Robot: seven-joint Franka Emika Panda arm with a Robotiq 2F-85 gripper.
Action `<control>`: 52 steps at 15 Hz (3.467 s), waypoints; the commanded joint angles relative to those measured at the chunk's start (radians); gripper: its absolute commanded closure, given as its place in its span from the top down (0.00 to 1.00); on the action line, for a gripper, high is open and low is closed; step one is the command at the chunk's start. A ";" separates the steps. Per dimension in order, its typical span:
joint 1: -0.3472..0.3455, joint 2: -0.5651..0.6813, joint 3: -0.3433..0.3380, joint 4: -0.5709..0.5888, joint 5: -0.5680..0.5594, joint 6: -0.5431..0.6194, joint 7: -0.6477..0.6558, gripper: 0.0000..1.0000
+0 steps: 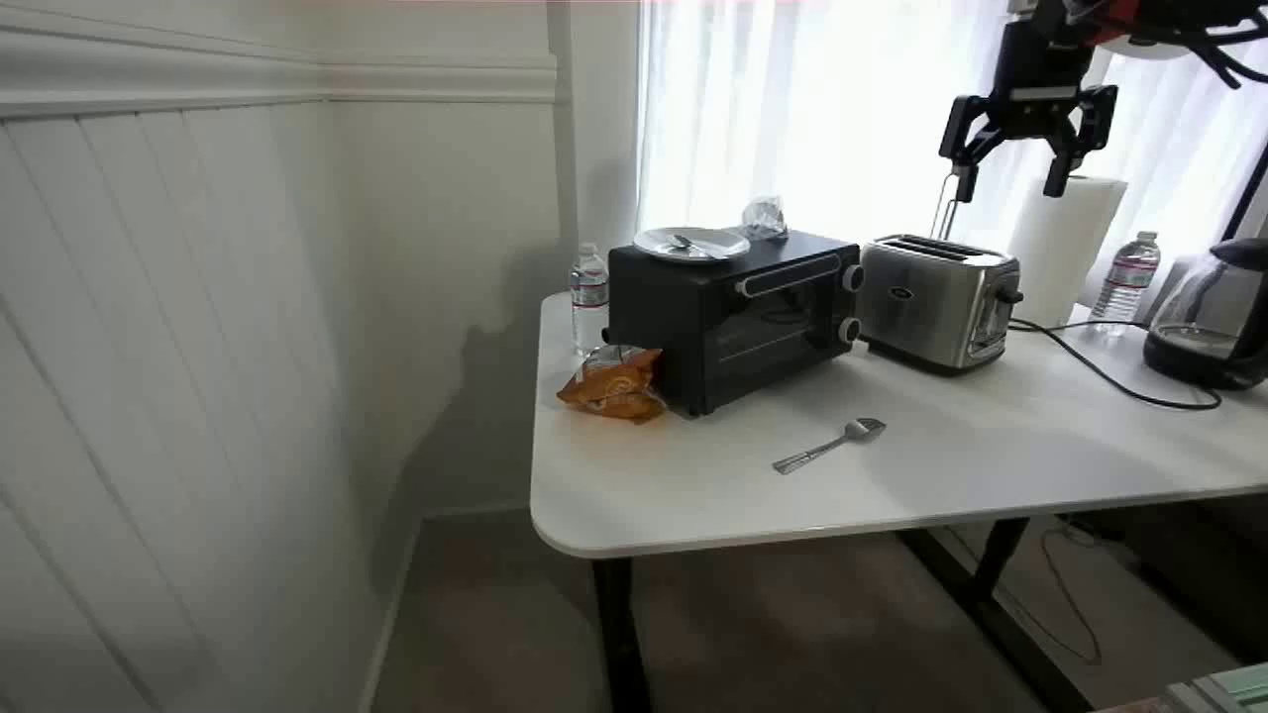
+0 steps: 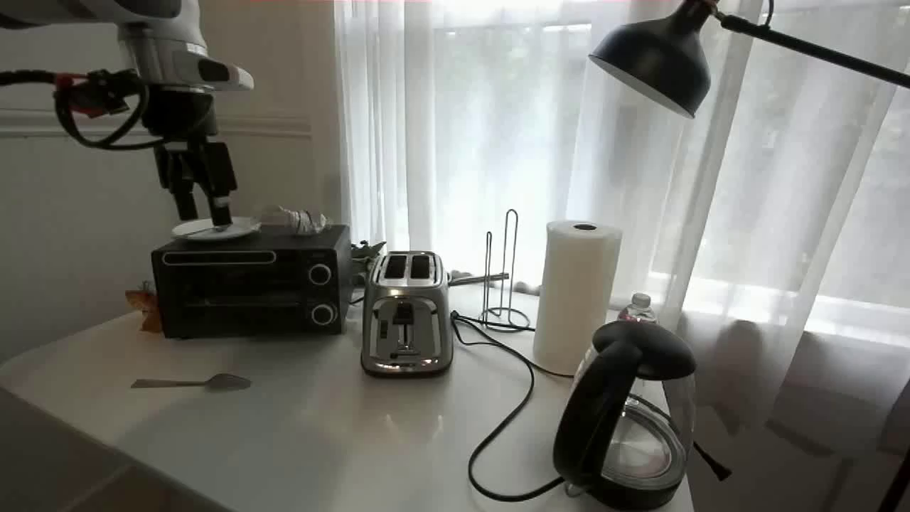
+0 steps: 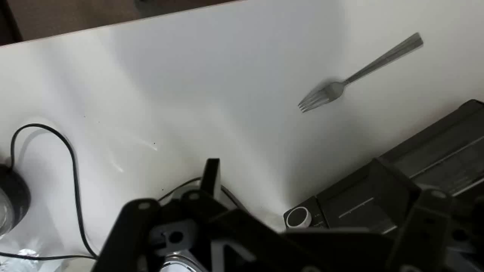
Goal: Pick up the fork and put it the right way up on the table
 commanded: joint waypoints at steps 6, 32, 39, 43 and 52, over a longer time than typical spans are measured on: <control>0.036 0.004 -0.034 0.001 -0.012 -0.002 0.009 1.00; 0.218 0.658 -0.123 0.317 0.019 -0.146 0.983 1.00; 0.236 0.673 -0.169 0.305 0.040 -0.111 0.934 1.00; 0.240 0.698 -0.175 0.308 0.057 -0.071 0.944 1.00; 0.209 0.778 -0.195 0.288 0.193 0.093 0.883 1.00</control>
